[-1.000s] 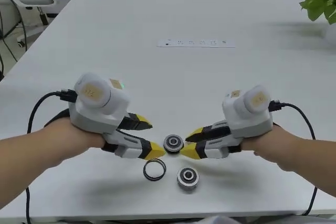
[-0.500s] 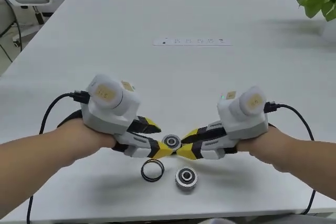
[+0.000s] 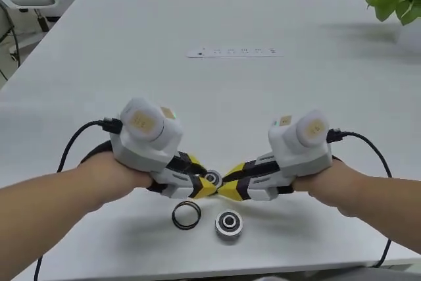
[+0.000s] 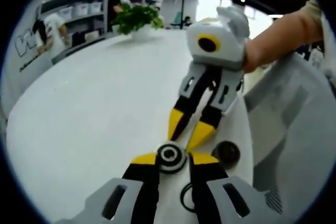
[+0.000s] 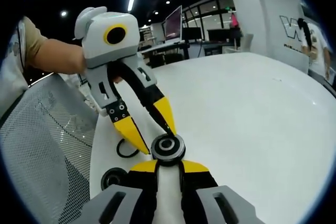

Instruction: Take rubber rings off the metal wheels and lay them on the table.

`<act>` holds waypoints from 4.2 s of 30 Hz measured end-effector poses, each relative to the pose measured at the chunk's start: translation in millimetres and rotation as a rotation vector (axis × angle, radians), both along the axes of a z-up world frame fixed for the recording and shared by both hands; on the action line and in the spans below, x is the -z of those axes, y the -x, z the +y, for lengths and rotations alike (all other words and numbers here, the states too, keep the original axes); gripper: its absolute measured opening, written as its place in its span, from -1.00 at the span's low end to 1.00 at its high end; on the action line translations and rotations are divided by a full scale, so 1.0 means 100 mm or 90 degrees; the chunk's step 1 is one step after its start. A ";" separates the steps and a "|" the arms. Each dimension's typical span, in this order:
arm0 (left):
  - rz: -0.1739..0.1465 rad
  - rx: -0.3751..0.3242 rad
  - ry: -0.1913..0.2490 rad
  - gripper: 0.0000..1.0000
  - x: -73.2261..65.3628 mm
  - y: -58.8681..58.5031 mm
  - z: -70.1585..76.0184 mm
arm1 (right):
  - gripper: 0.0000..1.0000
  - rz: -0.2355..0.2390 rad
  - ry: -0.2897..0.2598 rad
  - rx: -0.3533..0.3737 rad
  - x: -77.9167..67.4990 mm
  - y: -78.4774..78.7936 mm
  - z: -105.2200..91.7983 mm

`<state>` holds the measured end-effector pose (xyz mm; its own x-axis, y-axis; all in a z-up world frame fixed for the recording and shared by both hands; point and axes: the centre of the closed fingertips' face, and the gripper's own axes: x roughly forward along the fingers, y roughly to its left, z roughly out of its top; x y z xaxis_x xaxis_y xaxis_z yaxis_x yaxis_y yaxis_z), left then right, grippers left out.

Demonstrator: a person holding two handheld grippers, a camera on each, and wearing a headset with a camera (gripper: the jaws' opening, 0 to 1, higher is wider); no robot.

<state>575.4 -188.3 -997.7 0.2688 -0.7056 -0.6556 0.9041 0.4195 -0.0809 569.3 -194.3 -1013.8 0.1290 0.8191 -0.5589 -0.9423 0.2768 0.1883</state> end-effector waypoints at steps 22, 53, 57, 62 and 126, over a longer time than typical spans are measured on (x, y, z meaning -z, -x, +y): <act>-0.062 -0.012 -0.019 -0.73 0.03 -0.05 0.02 | -1.00 0.029 -0.011 0.028 0.01 0.01 -0.01; -0.079 -0.032 -0.042 -0.75 0.03 -0.02 0.01 | -1.00 0.198 -0.113 0.162 -0.17 0.01 0.00; -0.080 -0.034 -0.044 -0.75 0.03 -0.02 0.01 | -1.00 0.199 -0.118 0.152 -0.20 0.04 0.04; -0.082 -0.033 -0.042 -0.76 0.03 -0.02 0.01 | -1.00 0.206 -0.125 0.149 -0.19 0.03 0.05; -0.086 -0.003 0.023 -0.13 -0.36 0.20 0.22 | -1.00 0.216 -0.179 0.135 -0.43 0.02 0.07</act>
<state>555.0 -166.5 -961.7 0.3563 -0.7263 -0.5879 0.9058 0.4229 0.0265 567.0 -187.3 -971.2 0.1581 0.9200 -0.3587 -0.7429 0.3501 0.5706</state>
